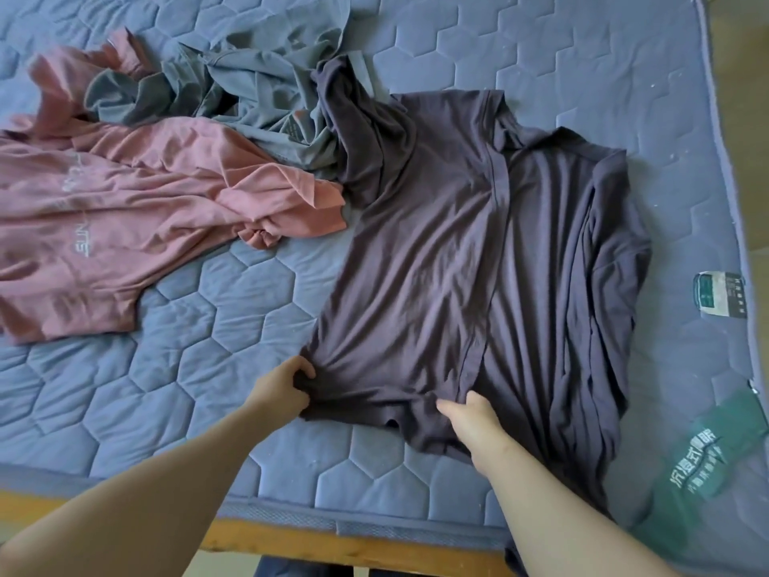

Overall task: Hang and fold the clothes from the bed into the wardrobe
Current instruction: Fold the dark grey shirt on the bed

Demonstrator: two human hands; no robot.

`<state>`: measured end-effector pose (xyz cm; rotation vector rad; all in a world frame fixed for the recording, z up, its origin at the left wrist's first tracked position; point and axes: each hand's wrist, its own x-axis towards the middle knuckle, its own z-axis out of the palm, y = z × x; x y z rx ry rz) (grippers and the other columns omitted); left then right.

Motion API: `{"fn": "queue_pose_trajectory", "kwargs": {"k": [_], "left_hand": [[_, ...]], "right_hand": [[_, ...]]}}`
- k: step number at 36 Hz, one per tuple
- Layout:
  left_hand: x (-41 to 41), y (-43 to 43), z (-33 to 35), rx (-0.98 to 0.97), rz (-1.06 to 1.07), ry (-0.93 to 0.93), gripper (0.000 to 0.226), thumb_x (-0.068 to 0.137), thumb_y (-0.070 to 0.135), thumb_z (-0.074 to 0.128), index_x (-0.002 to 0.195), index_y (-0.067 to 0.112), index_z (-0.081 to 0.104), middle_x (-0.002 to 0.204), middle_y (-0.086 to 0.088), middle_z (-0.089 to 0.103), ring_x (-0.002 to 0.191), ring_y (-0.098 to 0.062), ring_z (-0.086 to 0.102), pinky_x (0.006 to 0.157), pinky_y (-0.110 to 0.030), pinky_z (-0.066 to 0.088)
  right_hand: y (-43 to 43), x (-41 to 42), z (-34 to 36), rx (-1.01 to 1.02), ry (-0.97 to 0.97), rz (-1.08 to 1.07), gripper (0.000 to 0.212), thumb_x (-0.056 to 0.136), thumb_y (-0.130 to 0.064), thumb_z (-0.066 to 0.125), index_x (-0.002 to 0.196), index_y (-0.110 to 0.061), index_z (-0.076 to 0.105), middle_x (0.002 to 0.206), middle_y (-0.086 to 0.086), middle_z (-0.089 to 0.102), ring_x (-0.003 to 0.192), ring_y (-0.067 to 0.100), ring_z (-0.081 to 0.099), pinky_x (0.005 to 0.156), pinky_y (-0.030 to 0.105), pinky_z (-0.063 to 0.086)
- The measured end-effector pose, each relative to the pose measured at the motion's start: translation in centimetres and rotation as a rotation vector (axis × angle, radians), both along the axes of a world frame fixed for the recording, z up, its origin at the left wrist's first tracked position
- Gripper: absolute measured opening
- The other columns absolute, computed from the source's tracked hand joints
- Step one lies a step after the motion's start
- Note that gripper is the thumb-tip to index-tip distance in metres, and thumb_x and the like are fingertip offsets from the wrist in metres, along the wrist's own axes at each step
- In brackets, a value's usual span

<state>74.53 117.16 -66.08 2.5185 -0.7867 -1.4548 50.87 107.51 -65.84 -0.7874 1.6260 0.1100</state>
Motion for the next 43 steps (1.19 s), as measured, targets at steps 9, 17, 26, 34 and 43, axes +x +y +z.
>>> {"fn": "queue_pose_trajectory", "kwargs": {"k": [9, 17, 26, 34, 43], "left_hand": [[1.2, 1.0, 0.3, 0.153, -0.072, -0.050, 0.021, 0.075, 0.010, 0.055, 0.076, 0.028, 0.046, 0.078, 0.001, 0.056, 0.067, -0.018, 0.053, 0.057, -0.025, 0.040], [1.8, 1.6, 0.1, 0.198, -0.120, -0.177, 0.022, 0.079, 0.009, 0.057, 0.070, 0.024, 0.044, 0.074, 0.004, 0.052, 0.070, -0.016, 0.049, 0.052, -0.024, 0.034], [-1.4, -1.9, 1.8, 0.259, -0.443, -0.516, 0.031, 0.085, 0.031, 0.051, 0.115, 0.024, 0.053, 0.124, -0.007, 0.040, 0.120, -0.030, 0.035, 0.094, -0.036, 0.033], [-6.7, -7.6, 2.0, -0.084, -0.611, -0.131, 0.045, 0.085, 0.023, 0.052, 0.129, 0.029, 0.045, 0.124, -0.003, 0.043, 0.114, -0.025, 0.048, 0.087, -0.033, 0.043], [-12.9, -12.5, 2.4, 0.254, -0.946, 0.137, 0.044, 0.095, 0.020, 0.039, 0.139, 0.013, 0.040, 0.134, -0.012, 0.050, 0.119, -0.029, 0.049, 0.094, -0.031, 0.040]], "right_hand": [[2.4, -1.1, -0.1, 0.082, 0.045, 0.002, 0.016, 0.089, -0.013, 0.060, 0.104, -0.007, 0.061, 0.101, 0.008, 0.064, 0.080, 0.016, 0.056, 0.059, 0.024, 0.042], [3.3, -0.7, 0.1, 0.141, 0.097, -0.093, 0.022, 0.092, -0.009, 0.054, 0.114, -0.008, 0.052, 0.111, 0.012, 0.059, 0.100, 0.031, 0.057, 0.086, 0.045, 0.052], [1.7, -1.1, 0.3, -0.018, 0.275, 0.155, 0.011, 0.087, -0.011, 0.048, 0.077, -0.011, 0.044, 0.076, 0.010, 0.055, 0.061, 0.022, 0.047, 0.048, 0.022, 0.034], [-3.3, -3.9, 2.0, -0.310, 0.386, 0.053, 0.006, 0.089, -0.014, 0.048, 0.084, -0.015, 0.051, 0.070, -0.003, 0.050, 0.060, 0.015, 0.044, 0.051, 0.028, 0.031], [-9.4, -8.1, 2.1, -0.514, 0.417, -0.012, 0.019, 0.089, -0.007, 0.049, 0.104, -0.010, 0.061, 0.106, 0.012, 0.060, 0.092, 0.030, 0.055, 0.067, 0.028, 0.032]]}}
